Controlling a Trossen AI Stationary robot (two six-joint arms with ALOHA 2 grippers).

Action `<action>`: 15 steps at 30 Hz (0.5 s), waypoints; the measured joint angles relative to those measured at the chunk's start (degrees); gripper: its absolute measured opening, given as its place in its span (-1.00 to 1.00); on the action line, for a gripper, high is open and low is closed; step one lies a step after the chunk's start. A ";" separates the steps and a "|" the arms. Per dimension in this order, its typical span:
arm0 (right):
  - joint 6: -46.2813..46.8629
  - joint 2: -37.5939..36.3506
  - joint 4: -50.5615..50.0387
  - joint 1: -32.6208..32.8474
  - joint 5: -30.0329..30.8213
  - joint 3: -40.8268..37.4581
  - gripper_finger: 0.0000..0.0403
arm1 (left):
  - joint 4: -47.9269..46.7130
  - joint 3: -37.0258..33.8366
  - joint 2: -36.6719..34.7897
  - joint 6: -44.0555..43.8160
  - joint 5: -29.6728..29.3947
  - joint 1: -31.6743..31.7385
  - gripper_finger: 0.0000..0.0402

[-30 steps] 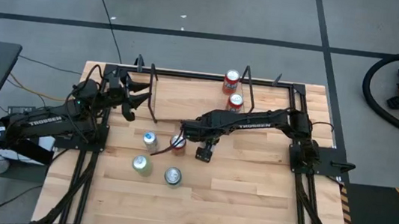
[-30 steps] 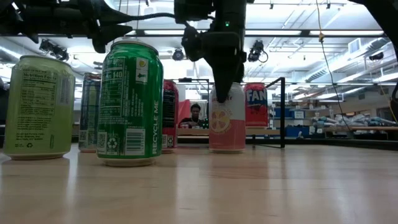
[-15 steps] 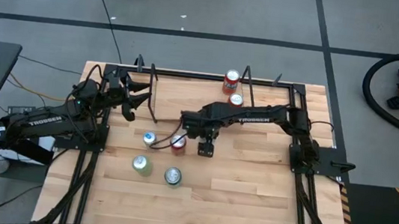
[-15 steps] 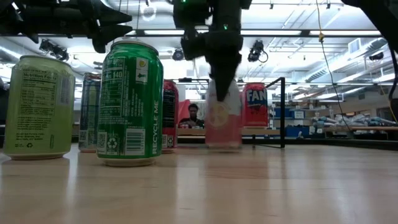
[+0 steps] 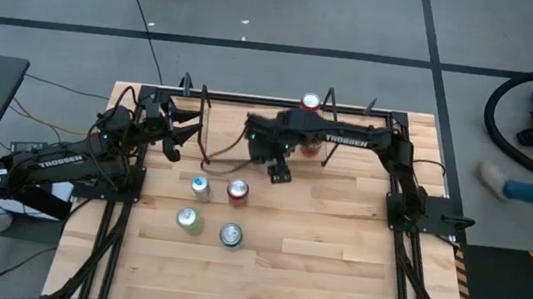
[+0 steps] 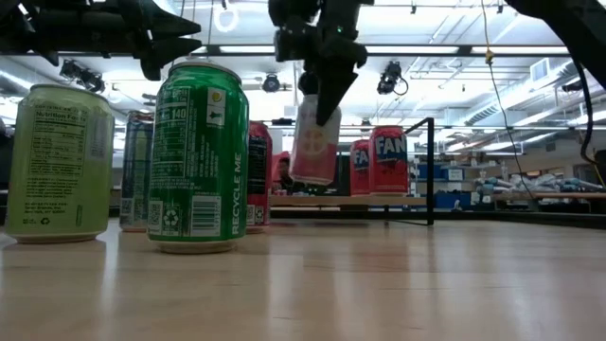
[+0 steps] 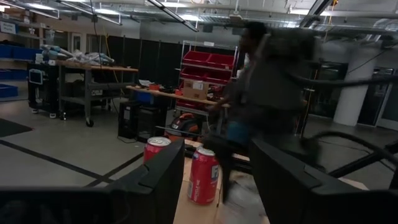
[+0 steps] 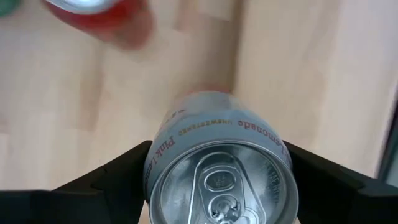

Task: Place canned beverage on shelf
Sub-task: Put the orange-white soda can on the shelf

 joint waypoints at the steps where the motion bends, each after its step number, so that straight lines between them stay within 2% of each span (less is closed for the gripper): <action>1: -0.22 -0.01 -0.61 -0.87 0.13 0.19 0.62 | 0.00 0.00 0.00 0.02 0.00 0.01 -0.04; 15: -6.69 0.07 2.22 -9.74 0.37 2.32 0.61 | 0.66 0.00 0.00 2.67 -0.02 0.05 -0.04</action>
